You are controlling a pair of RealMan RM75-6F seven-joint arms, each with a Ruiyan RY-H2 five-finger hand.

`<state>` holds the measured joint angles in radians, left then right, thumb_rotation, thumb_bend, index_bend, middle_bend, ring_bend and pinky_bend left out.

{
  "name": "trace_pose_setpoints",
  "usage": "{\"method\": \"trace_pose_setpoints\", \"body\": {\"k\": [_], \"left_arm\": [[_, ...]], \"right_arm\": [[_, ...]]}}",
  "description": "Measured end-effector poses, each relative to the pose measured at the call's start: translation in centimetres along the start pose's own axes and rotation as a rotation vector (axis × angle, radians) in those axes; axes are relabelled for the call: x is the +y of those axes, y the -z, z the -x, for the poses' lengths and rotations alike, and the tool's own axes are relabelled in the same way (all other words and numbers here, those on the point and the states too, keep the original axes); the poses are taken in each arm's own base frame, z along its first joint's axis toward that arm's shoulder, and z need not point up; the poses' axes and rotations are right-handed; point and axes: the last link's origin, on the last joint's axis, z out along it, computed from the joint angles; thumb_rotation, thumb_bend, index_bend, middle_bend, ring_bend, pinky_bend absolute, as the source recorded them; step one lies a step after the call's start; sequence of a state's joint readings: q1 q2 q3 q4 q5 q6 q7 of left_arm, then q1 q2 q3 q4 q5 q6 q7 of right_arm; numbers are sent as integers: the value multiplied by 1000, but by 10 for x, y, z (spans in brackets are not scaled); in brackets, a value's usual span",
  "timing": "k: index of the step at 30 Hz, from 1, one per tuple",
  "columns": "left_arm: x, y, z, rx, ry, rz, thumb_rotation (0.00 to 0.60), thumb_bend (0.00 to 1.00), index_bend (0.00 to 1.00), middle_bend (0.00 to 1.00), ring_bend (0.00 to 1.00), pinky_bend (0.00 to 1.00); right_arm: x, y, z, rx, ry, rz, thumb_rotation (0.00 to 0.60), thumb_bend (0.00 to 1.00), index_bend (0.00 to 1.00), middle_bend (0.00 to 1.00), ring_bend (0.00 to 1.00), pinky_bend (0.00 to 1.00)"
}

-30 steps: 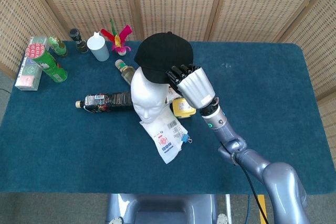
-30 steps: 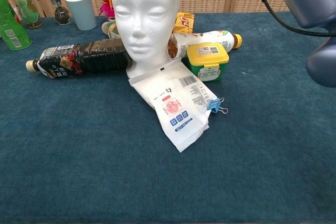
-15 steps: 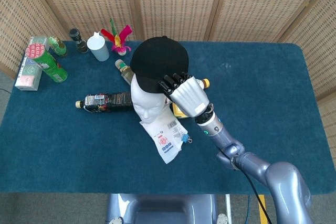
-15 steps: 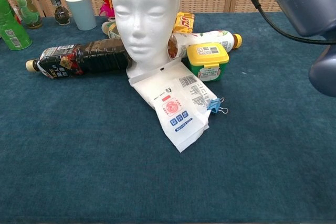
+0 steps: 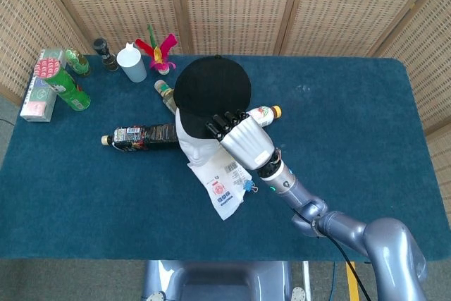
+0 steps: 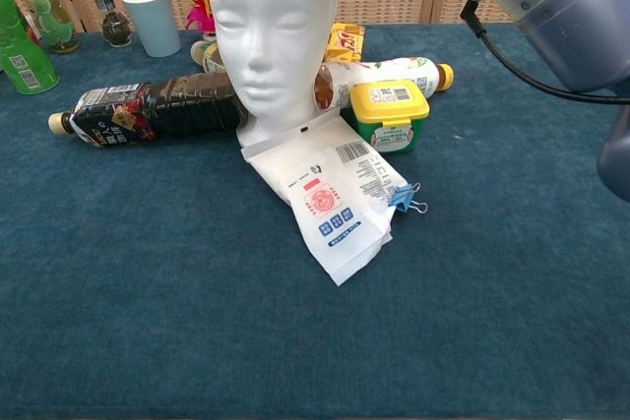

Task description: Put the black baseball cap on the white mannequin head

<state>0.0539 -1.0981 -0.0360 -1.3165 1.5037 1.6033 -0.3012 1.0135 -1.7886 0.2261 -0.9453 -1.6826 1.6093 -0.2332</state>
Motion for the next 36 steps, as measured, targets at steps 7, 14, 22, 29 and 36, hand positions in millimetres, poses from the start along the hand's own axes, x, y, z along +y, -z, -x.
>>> {"method": "trace_pose_setpoints", "body": {"k": [7,14,22,29,36], "left_arm": [[-1,-1,4,-17,4,6,600,285,632,488,373,351],[-1,-1,6,-23,4,4,600,284,631,488,374,351],[-4,1,7,-29,3,-7,600,284,631,488,374,351],[-3,1,8,-36,1,-6,600,284,631,488,373,351],[-3,1,9,-37,0,-6,600,284,632,487,374,351]], "right_arm": [[-9,3,0,-24,9,-32,600,423,673,670,775,917],[-16,4,0,-38,11,-43,600,416,673,664,766,908],[-28,5,-3,-38,-10,-58,600,369,617,622,727,877],[-32,8,-3,-66,-9,-67,600,307,572,591,706,861],[-36,11,-3,-97,-11,-78,600,287,462,525,657,823]]}}
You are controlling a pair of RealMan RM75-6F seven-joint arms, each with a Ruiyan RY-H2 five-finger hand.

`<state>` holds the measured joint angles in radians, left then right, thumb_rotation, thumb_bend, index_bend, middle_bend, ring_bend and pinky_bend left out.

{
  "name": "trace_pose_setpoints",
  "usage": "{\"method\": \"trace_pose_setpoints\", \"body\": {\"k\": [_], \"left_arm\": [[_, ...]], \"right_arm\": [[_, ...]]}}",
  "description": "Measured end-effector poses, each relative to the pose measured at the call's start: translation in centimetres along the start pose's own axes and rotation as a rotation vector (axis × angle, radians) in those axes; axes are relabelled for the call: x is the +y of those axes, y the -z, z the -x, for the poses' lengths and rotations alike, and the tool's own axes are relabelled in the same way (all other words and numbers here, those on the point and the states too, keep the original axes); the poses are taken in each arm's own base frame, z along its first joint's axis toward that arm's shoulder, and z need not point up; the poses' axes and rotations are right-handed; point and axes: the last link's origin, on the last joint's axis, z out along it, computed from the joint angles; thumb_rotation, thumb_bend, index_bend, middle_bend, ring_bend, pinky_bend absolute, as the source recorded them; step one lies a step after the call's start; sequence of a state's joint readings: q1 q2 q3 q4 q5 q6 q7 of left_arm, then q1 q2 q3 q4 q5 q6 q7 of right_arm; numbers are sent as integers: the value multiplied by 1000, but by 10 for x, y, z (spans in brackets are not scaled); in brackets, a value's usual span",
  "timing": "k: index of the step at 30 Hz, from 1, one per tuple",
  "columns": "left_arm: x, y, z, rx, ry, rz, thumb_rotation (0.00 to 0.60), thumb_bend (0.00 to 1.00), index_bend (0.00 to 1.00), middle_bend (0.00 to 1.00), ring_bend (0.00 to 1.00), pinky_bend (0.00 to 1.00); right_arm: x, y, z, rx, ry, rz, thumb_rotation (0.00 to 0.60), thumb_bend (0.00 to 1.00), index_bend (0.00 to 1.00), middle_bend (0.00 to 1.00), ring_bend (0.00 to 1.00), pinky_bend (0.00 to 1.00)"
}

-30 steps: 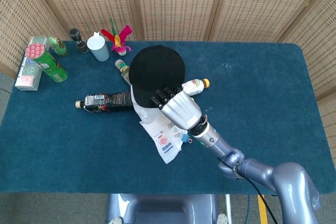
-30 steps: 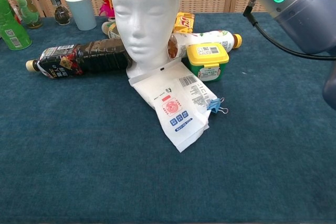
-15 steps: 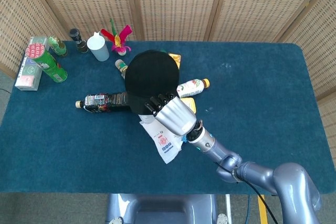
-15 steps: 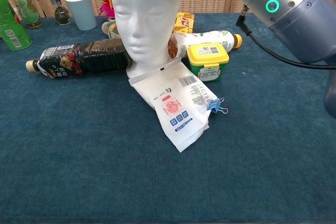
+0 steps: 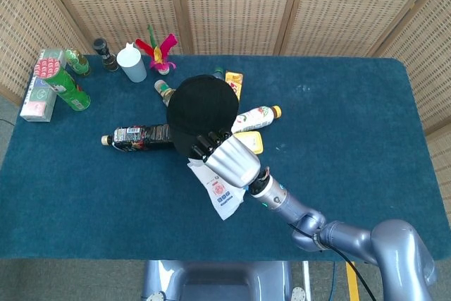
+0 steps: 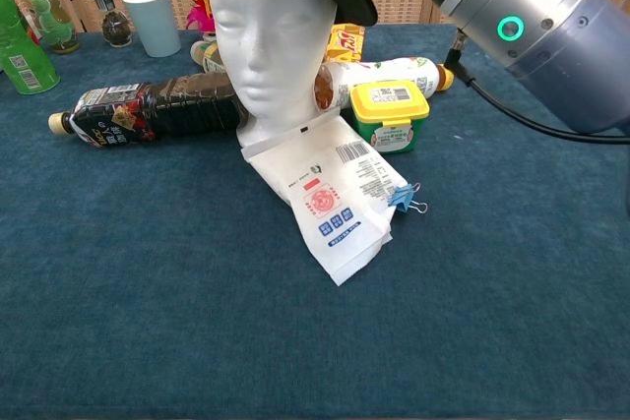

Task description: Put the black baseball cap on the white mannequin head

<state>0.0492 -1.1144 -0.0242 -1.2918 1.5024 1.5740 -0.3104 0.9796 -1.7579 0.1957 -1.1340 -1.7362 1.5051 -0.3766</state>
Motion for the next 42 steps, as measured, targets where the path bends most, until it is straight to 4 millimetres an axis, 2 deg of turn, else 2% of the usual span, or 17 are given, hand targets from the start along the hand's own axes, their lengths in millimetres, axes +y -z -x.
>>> {"method": "trace_pose_setpoints", "body": {"k": [17,24,30,42], "left_arm": [[3,-1,2,-2,3,3,600,284,631,488,374,351],[3,-1,2,-4,1,1,600,283,631,488,374,351],[6,-1,1,-5,0,5,600,283,632,488,373,351],[4,-1,0,-4,-4,-8,600,284,631,488,374,351]], "right_arm": [[-7,10,-12,5,-3,-64,600,283,435,516,644,808],[-4,14,-15,2,-3,-59,600,267,274,434,584,745],[3,25,-25,-3,-4,-66,600,262,191,401,565,728],[14,63,-44,-41,12,-60,600,262,183,403,565,730]]}}
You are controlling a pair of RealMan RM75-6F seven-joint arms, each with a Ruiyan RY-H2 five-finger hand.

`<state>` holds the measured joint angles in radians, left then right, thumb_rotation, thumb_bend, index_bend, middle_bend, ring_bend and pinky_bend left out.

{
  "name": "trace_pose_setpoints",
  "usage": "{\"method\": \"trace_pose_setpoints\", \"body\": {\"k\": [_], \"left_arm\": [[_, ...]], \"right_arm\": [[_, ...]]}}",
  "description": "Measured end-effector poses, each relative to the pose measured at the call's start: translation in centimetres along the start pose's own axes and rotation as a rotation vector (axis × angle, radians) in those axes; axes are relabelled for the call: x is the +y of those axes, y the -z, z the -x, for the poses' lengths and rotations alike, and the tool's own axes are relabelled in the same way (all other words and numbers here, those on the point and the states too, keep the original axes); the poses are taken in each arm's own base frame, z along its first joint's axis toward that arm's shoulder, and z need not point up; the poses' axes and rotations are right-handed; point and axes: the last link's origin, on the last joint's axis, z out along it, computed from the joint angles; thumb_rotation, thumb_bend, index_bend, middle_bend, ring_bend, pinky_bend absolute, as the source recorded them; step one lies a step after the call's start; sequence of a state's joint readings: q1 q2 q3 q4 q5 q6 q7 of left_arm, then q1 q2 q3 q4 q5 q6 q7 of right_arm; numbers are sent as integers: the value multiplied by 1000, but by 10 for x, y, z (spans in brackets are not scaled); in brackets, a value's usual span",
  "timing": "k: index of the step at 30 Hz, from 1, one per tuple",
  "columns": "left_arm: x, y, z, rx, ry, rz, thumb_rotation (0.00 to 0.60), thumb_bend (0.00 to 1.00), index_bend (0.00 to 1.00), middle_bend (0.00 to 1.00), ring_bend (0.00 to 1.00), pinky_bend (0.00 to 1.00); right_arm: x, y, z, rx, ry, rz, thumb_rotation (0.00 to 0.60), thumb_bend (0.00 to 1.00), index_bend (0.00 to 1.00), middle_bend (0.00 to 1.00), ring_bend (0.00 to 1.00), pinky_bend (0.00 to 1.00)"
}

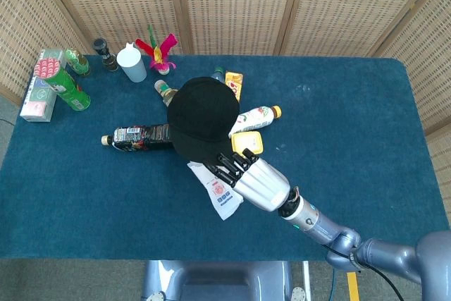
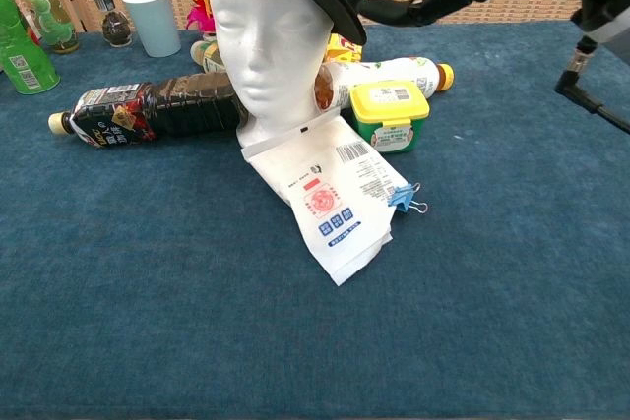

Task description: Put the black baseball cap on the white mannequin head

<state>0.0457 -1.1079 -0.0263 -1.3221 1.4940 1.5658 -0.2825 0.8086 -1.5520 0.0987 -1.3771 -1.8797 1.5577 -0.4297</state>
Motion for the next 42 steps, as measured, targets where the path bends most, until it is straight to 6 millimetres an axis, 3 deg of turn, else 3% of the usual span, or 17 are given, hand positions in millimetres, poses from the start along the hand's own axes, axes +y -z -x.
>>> {"method": "trace_pose_setpoints", "body": {"k": [15,28,34,42], "left_arm": [[6,-8,-3,1,-26,3,600,284,632,488,374,351],[14,-20,4,-42,-48,-16,600,284,631,488,374,351],[16,-20,8,-55,-44,-25,600,284,632,488,374,351],[14,-19,9,-31,-36,-31,600,284,632,488,374,350]], "right_arm": [[42,64,-9,-176,25,177,600,282,269,466,600,750],[83,138,-18,-415,-22,527,600,353,401,510,611,759],[95,173,-24,-469,-89,709,600,371,443,526,618,788],[101,208,-32,-471,-93,829,600,373,474,545,626,801]]}}
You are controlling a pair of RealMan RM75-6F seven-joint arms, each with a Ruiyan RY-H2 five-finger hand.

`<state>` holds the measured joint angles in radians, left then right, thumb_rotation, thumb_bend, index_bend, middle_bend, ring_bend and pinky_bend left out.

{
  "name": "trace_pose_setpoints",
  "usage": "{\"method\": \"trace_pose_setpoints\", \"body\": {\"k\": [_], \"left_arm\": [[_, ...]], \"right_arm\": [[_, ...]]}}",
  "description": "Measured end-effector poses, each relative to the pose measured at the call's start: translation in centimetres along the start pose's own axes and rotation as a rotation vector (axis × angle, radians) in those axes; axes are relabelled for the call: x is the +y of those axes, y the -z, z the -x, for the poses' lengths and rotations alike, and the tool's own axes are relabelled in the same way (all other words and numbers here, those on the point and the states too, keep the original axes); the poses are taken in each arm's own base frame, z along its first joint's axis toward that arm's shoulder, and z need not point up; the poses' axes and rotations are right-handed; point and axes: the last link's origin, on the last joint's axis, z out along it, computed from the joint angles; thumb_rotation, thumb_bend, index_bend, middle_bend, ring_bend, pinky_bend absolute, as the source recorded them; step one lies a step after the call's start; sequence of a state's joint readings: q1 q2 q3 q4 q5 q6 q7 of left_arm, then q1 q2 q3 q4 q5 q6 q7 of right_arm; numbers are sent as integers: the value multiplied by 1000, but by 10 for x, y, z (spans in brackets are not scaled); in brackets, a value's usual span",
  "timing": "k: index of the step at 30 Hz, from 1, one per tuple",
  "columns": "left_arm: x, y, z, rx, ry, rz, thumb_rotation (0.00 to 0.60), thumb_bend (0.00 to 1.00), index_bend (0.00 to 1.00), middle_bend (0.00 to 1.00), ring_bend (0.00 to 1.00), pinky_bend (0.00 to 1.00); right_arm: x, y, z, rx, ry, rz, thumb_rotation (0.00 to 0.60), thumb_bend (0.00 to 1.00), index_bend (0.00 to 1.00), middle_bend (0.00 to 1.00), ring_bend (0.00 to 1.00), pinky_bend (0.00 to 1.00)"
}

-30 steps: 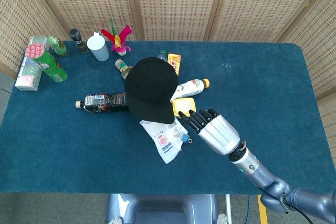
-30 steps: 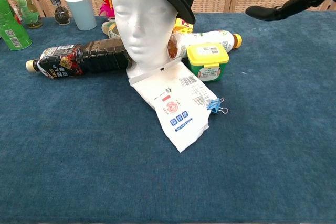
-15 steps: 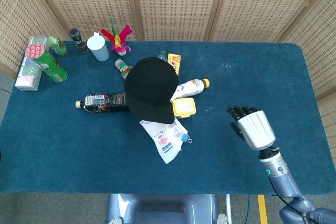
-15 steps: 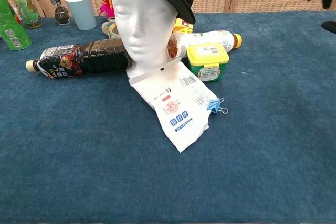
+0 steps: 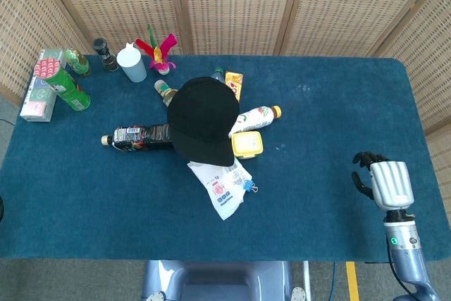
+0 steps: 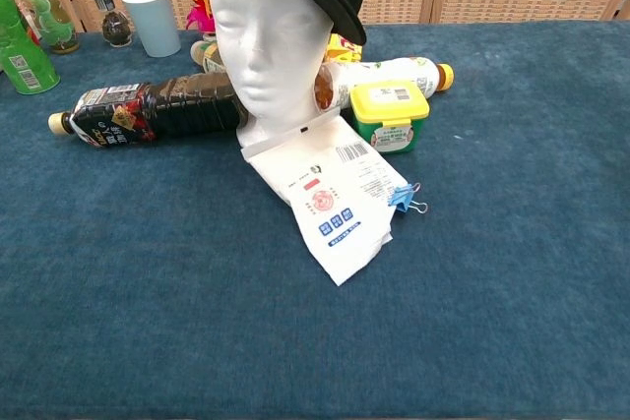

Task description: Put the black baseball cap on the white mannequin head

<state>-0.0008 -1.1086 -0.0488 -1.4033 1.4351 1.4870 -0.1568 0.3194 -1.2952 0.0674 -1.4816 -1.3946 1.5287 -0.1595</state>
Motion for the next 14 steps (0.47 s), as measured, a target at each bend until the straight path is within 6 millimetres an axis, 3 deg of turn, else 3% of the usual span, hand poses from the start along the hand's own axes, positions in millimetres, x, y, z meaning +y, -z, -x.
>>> {"method": "trace_pose_setpoints", "body": {"k": [14], "left_arm": [[11,6,4,-9,22,14,600,284,632,488,373,350]], "right_arm": [[18,28,3,6,-32,68,600,373,475,555,626,799]]}}
